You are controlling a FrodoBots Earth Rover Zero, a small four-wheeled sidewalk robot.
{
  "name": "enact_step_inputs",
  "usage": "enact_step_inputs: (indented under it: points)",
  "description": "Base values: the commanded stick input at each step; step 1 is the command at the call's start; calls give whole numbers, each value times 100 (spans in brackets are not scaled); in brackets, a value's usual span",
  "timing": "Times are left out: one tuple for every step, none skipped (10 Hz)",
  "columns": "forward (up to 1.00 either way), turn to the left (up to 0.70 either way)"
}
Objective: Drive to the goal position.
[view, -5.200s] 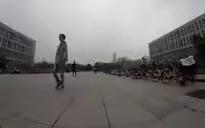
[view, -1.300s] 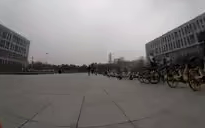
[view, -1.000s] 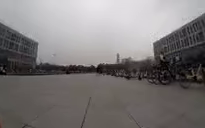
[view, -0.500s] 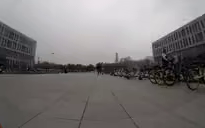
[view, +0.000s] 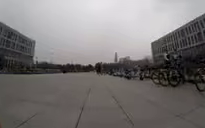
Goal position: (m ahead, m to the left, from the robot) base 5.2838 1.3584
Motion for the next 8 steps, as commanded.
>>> enact_step_inputs:
  points:
    - [70,-1]
    - [70,-1]
    - [70,-1]
    - [70,-1]
    - [70,-1]
    - [70,-1]
    - [70,-1]
    - [70,-1]
